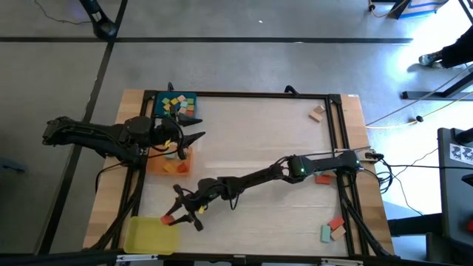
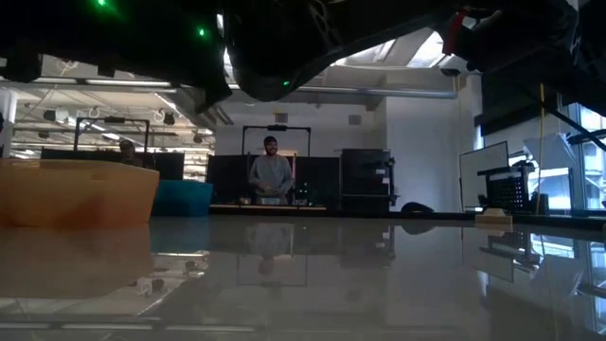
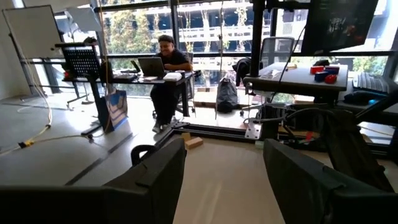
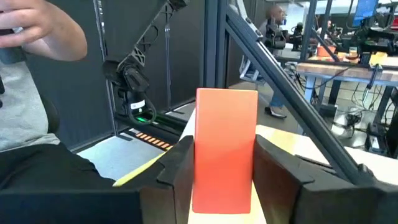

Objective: Sort blocks by size
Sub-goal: Put the red rectangular block into the yellow bin

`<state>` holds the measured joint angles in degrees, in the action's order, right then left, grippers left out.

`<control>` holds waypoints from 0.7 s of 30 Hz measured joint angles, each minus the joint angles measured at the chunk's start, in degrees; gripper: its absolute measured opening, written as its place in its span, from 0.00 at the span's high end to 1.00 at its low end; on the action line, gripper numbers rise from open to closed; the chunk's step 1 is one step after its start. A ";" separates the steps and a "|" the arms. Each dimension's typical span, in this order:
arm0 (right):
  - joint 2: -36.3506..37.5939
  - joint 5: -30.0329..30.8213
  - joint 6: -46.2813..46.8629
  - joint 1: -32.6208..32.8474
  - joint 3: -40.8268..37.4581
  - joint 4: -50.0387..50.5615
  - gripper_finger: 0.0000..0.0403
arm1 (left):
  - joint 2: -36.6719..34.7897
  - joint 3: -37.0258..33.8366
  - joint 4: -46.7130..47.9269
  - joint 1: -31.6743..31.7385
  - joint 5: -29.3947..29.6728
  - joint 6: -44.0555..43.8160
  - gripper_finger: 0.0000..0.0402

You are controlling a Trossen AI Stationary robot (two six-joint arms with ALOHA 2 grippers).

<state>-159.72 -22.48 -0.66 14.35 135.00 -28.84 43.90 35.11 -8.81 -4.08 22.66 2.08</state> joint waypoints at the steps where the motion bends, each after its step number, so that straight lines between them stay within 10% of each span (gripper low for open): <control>1: 0.00 0.00 0.16 0.00 0.00 0.06 0.65 | 0.00 -0.01 0.32 0.00 0.02 -0.20 0.49; 21: 0.04 0.98 -1.53 -0.46 0.00 -0.44 0.60 | 0.02 0.00 1.00 0.00 0.02 -0.21 0.49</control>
<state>-159.68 -21.50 -2.19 13.89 135.00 -29.29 43.92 35.11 -7.81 -4.08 22.68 1.87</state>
